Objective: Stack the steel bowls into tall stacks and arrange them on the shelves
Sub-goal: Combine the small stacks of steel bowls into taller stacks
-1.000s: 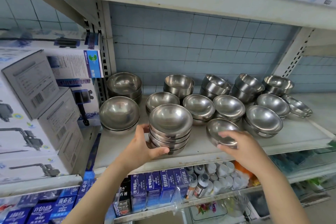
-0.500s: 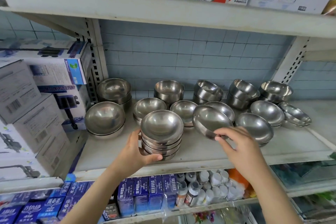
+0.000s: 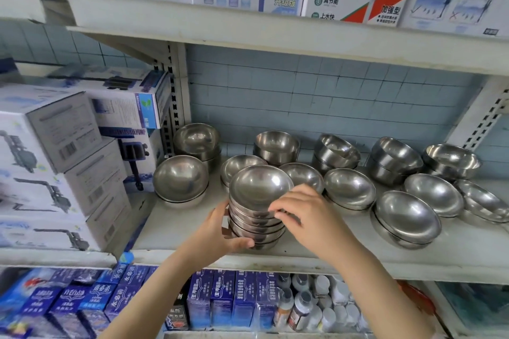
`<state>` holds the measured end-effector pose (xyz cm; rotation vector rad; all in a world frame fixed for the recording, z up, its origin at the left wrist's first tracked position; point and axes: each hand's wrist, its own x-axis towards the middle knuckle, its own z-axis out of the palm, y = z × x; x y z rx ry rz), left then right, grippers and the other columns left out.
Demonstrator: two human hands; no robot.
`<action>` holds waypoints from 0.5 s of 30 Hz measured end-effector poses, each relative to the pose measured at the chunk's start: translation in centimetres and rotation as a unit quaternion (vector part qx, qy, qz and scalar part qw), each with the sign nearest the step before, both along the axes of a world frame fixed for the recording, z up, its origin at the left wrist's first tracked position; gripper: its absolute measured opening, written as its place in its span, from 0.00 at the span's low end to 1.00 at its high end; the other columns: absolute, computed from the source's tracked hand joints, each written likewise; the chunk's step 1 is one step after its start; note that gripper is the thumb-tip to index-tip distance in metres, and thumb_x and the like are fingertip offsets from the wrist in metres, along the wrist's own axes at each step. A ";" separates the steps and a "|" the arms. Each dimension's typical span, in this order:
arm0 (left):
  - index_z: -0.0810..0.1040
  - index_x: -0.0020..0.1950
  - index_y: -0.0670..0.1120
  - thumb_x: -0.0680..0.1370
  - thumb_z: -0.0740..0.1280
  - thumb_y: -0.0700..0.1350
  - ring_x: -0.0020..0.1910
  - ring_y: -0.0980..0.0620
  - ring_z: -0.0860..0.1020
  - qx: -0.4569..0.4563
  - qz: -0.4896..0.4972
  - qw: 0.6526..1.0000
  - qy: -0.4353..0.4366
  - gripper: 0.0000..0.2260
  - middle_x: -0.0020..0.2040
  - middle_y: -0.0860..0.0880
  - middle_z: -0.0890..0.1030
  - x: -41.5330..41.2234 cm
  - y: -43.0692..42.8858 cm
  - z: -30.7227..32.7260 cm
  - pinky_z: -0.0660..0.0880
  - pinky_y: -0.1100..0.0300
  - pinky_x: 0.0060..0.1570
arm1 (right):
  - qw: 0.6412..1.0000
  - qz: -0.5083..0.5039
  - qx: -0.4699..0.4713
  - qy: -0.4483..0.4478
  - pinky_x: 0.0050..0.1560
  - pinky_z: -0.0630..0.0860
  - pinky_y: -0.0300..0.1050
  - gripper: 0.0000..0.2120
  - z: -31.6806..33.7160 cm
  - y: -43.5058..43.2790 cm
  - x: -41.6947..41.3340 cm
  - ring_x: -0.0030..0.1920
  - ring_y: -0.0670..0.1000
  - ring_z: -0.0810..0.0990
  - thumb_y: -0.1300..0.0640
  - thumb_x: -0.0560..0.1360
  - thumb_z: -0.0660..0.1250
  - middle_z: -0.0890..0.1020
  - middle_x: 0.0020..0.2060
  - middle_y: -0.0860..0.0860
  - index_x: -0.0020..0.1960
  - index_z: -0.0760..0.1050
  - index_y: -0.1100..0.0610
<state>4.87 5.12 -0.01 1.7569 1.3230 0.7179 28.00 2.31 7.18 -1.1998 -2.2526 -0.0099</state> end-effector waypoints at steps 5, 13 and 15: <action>0.55 0.76 0.54 0.67 0.77 0.58 0.52 0.59 0.81 -0.054 -0.041 0.997 0.048 0.45 0.70 0.56 0.70 -1.2 1.0 1.9 0.75 0.64 0.51 | 0.997 0.001 -0.045 0.056 0.71 0.60 0.34 0.29 0.4 -0.2 0.0 0.69 0.34 0.61 0.43 0.74 0.68 0.69 0.69 0.36 0.73 0.66 0.42; 0.77 0.51 0.60 0.74 0.73 0.48 0.46 0.64 0.80 0.125 0.097 0.987 0.028 0.09 0.48 0.60 0.81 -5.5 2.4 5.5 0.76 0.62 0.49 | 0.902 -0.077 -0.312 0.287 0.71 0.69 0.54 0.59 -3.9 -1.1 0.0 0.72 0.41 0.64 0.33 0.57 0.78 0.56 0.76 0.41 0.77 0.46 0.36; 0.77 0.56 0.56 0.73 0.74 0.49 0.51 0.61 0.78 0.190 0.167 0.968 0.006 0.13 0.53 0.58 0.79 -5.8 2.6 5.3 0.75 0.58 0.54 | 0.900 -0.065 -0.315 0.293 0.67 0.74 0.52 0.55 -4.6 -0.9 -0.6 0.66 0.38 0.69 0.39 0.58 0.81 0.63 0.73 0.41 0.74 0.47 0.34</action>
